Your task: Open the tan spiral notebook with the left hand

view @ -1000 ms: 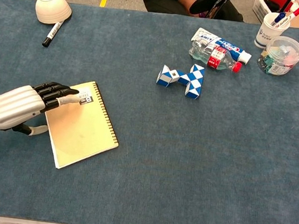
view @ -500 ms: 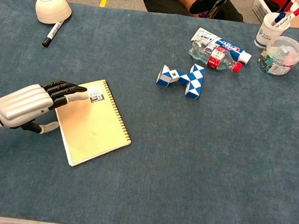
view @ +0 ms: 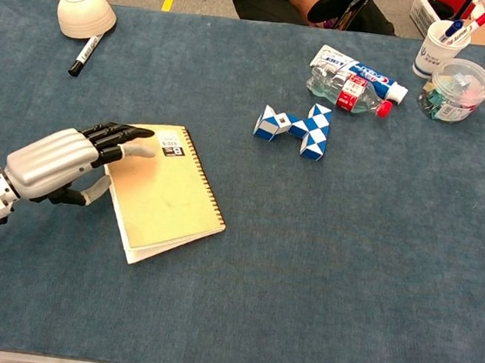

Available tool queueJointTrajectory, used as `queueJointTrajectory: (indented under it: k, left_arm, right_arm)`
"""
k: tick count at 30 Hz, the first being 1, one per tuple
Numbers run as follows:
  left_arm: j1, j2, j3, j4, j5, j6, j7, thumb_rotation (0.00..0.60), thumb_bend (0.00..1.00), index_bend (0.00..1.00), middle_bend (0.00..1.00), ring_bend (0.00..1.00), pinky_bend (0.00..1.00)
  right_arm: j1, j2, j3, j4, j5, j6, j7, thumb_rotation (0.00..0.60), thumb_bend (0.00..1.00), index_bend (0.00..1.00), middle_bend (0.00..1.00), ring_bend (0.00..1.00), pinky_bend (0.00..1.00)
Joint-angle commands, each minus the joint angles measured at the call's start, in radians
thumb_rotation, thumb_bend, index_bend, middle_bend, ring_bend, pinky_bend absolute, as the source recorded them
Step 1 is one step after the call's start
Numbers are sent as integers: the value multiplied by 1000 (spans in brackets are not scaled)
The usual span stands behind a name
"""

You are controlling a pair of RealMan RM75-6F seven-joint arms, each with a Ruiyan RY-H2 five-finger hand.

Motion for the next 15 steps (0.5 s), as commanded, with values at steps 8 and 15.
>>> queueJointTrajectory:
  k: [8,15]
  left_arm:
    - [-20,38,-19,-118,-9,-25,110,600,700,531,58,0,87]
    - [-19,70,-20,-145,0,-8,155,600,695,652,99,0,87]
  right_arm:
    - [-5,-10,4,26,3,8,25,600,355,105,240,92,155]
    - [-6,-14,5,35,1,11,35,600,355,106,240,92,155]
